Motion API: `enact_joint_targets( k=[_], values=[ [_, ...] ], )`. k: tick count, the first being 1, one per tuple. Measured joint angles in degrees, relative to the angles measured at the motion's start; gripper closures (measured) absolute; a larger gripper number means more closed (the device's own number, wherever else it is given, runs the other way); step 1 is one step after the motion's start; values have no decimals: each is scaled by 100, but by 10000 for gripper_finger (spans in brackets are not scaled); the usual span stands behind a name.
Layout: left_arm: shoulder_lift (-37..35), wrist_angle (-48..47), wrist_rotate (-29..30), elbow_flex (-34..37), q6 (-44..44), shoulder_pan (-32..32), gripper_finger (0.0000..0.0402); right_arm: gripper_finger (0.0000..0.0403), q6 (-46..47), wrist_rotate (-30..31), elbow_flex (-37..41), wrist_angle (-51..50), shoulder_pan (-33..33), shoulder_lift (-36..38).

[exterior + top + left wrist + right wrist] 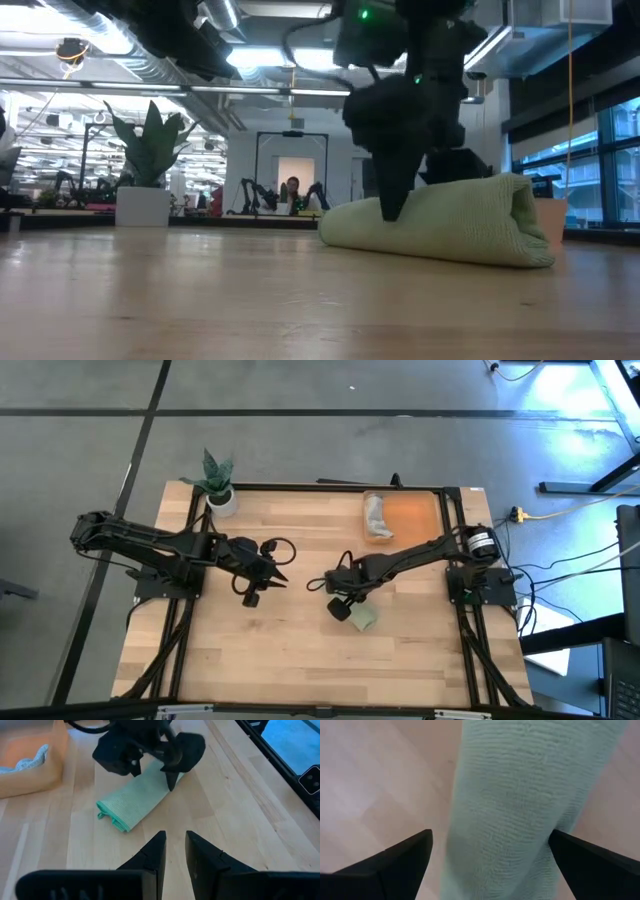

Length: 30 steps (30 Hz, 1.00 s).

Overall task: Roll microfiber towels into tight, uniform cylinder then place into a basket
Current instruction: Put the green microfiber towel into the orange bin

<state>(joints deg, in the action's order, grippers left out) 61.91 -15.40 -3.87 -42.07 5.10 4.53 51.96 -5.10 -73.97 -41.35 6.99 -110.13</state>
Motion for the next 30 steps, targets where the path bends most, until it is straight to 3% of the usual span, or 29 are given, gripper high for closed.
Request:
enact_joint_targets(
  k=[7, 13, 30],
  values=[
    [0, 0, 1, 1, -2, -2, 337, 3, -353, 130, -14, 125, -100, -276],
    [0, 0, 0, 1, 0, -2, 337, 3, -576, 716, -22, 209, -90, -343],
    [0, 0, -1, 1, -2, -2, 337, 5, -1029, 932, -19, 227, -62, -472]
  ],
)
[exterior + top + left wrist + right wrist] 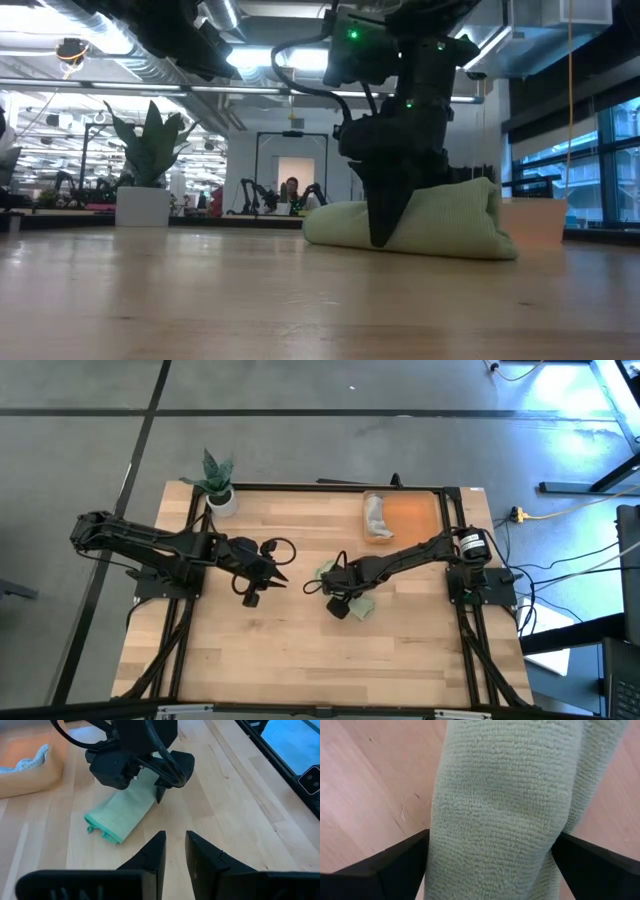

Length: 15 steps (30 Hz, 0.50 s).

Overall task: Roll microfiber towels into tight, uniform cylinder then place into a basket
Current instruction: Put the green microfiber towel into the orange bin

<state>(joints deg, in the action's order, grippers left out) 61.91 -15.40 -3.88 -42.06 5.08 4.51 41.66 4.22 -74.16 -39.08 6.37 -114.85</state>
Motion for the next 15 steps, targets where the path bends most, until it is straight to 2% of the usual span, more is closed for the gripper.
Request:
enact_joint_targets(
  k=[9, 15],
  values=[
    [0, 0, 1, 0, 2, 1, 337, 25, 321, -43, -5, -25, -9, -115],
    [0, 0, 0, 0, 0, 0, 337, 89, 286, -38, -1, -120, -24, -115]
  ],
)
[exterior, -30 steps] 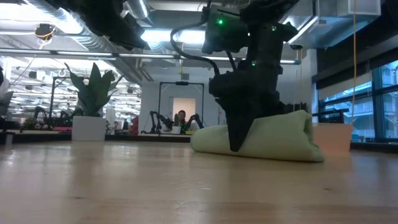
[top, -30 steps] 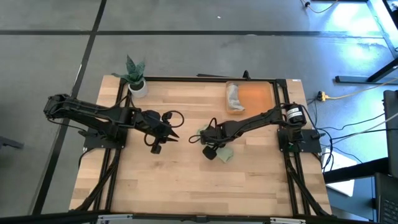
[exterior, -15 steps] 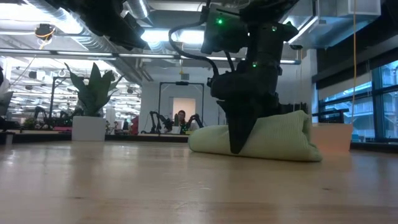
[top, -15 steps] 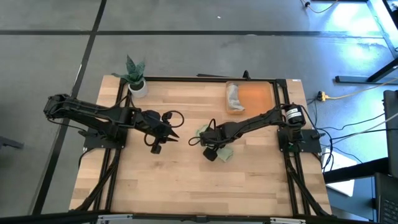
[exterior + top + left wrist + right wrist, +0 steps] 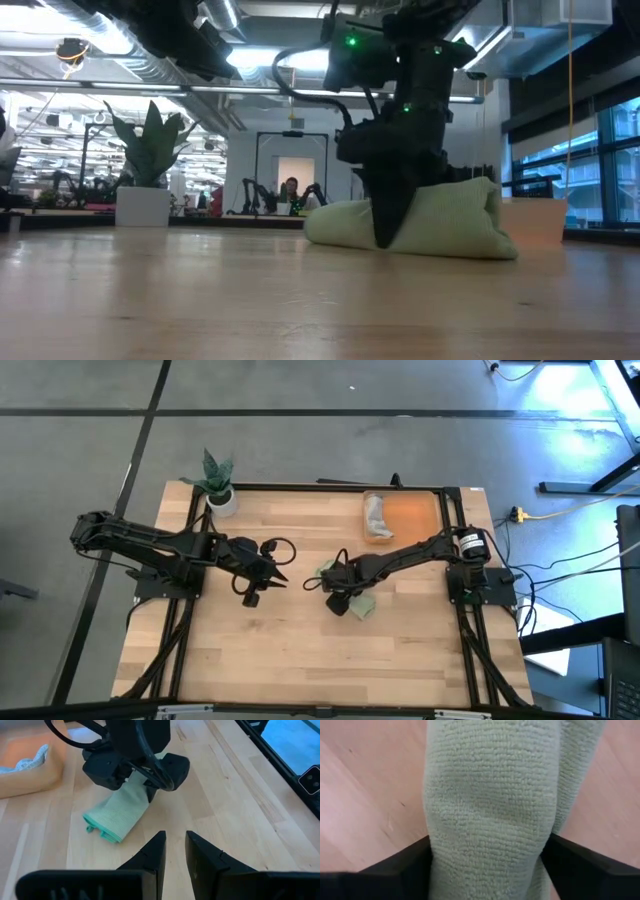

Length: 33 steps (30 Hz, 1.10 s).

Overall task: Roll microfiber towels into tight, uniform cylinder then place into a basket
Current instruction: Put the green microfiber towel into the orange bin

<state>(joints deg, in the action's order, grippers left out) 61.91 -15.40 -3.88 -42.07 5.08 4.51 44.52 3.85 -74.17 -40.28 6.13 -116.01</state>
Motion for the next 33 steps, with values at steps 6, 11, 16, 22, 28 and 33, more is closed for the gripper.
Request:
enact_joint_targets(
  k=[6, 11, 16, 22, 28, 33],
  values=[
    [0, 0, 0, 0, 2, 0, 337, 160, 2, 23, 13, -59, -5, 0],
    [0, 0, 0, 0, 0, 1, 337, 219, 22, 2, 13, -19, -4, 0],
    [0, 0, 2, 0, 2, 2, 337, 287, 163, -58, 13, -10, -15, 0],
    [0, 0, 1, 0, 1, 0, 337, 362, 199, -58, -141, -348, -17, -30],
    [0, 0, 2, -1, 0, 0, 337, 362, 21, 74, -593, -884, -21, -91],
    [0, 0, 1, 0, 2, 0, 337, 353, 17, 128, -906, -1272, -24, -92]
  ],
)
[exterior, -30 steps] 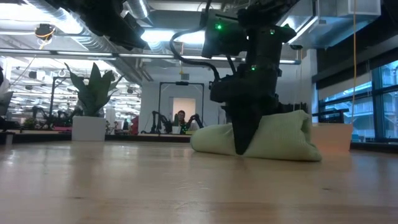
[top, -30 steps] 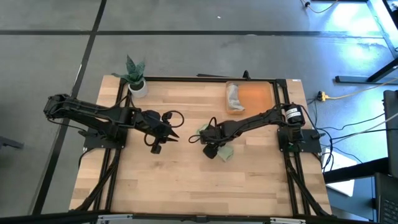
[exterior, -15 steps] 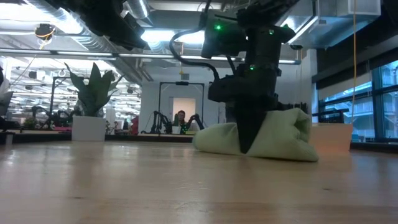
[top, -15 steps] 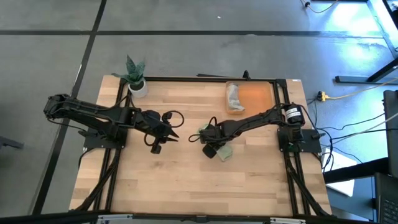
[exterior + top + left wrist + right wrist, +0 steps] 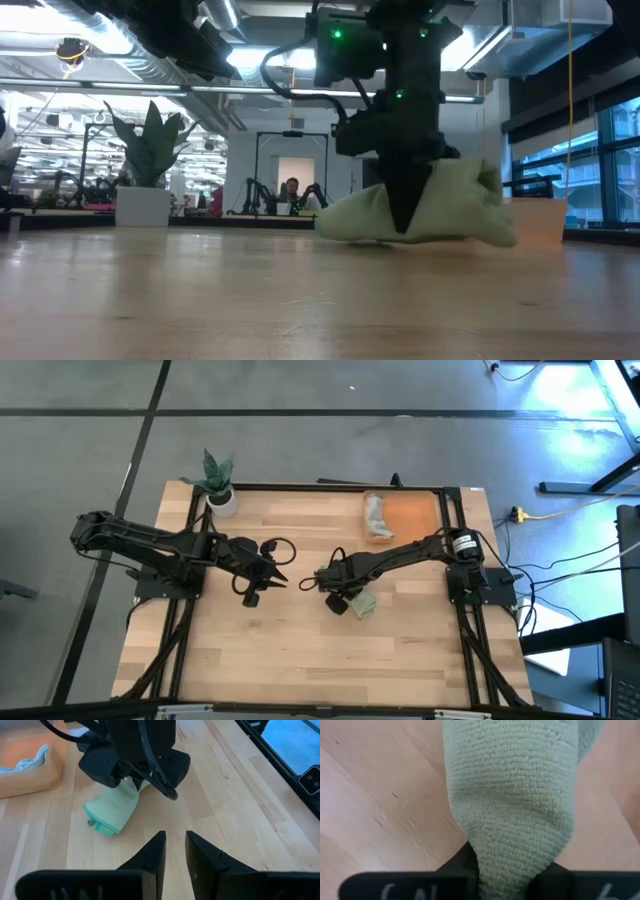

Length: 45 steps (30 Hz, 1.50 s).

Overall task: Roll microfiber towels into tight, uniform cylinder then place into a basket
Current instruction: Put the green microfiber towel into the orange bin

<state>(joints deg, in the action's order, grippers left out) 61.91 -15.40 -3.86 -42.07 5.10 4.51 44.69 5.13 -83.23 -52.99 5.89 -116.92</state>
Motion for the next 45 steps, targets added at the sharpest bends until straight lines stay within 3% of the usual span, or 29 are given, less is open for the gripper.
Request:
enact_joint_targets(
  k=[8, 16, 24, 32, 39, 45],
  values=[
    [0, 0, 0, 1, 0, 1, 337, 356, 17, 105, -648, -1085, -6, 9],
    [0, 0, 1, 0, 0, 1, 337, 357, 313, 890, -1733, -2778, -47, 24],
    [0, 124, 4, -1, -2, 2, 337, 357, 234, 1018, -2212, -3707, -499, 56],
    [-2, 575, 173, -2, -28, 2, 337, 357, 57, 1077, -1740, -3680, -1523, 776],
    [-2, 1033, 1139, -2, -46, -71, 337, 357, 143, 1034, -589, -3651, -2609, 1654],
    [-2, 1305, 1259, -2, -43, -237, 337, 357, -441, 920, 215, -2674, -3452, 1832]
  ],
)
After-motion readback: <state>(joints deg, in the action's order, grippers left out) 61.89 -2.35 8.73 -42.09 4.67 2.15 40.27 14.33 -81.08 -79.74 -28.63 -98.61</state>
